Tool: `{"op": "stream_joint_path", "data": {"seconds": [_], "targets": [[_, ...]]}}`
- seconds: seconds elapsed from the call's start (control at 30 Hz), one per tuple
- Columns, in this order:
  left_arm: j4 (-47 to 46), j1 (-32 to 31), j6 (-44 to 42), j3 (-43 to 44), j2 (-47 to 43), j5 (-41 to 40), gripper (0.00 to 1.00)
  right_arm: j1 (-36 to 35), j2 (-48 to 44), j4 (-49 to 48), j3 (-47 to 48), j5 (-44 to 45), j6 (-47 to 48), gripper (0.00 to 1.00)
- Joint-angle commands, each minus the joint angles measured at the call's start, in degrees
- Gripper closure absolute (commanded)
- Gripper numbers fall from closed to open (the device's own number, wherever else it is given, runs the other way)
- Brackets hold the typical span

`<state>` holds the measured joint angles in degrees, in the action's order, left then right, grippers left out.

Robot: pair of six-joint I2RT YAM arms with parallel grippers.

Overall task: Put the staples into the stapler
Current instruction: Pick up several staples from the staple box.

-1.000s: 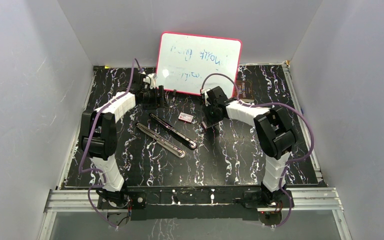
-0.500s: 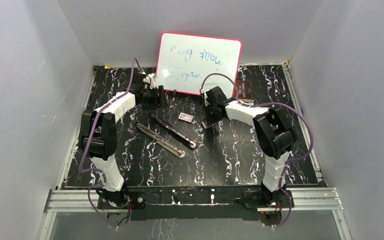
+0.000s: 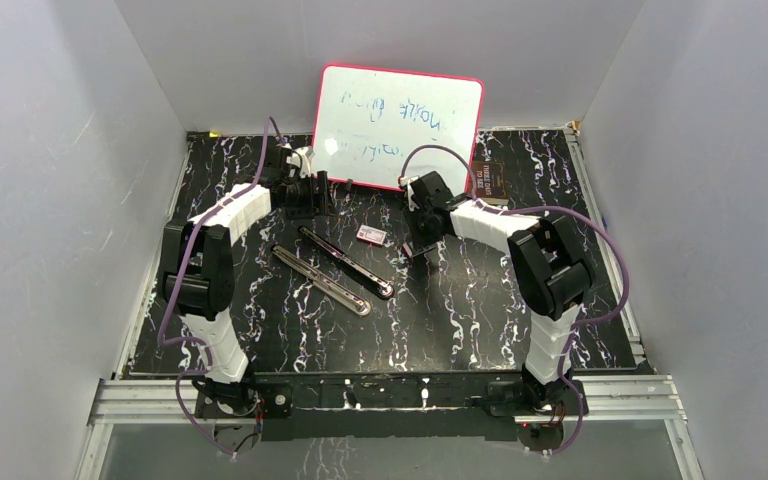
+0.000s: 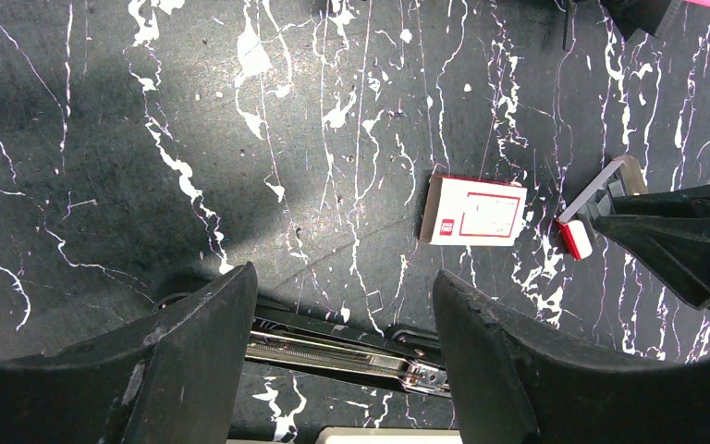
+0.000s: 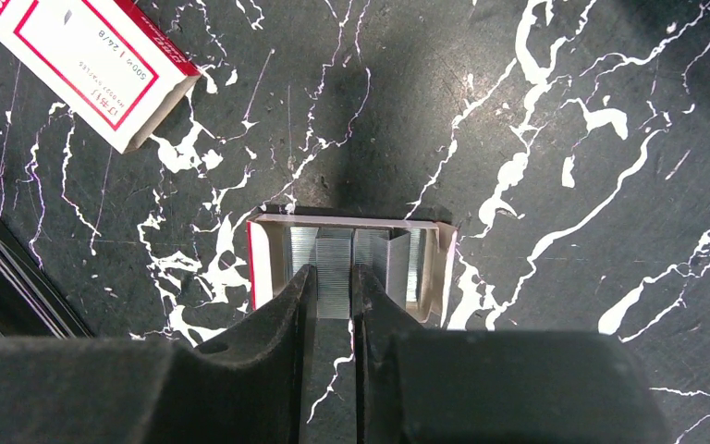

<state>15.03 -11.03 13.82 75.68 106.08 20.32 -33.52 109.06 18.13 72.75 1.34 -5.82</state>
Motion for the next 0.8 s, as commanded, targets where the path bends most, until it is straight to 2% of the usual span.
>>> {"op": "stream_joint_path", "data": {"seconds": [0.0, 0.77], "targets": [[0.62, 0.22, -0.55, 0.17, -2.99, 0.51, 0.32, -0.23, -3.33, 0.58, 2.58, 0.51, -0.33, 0.82], [0.61, 0.28, -0.47, 0.35, -2.68, 0.67, 0.32, -0.21, -6.37, 2.76, 2.5, 1.79, 0.28, 0.82]]}}
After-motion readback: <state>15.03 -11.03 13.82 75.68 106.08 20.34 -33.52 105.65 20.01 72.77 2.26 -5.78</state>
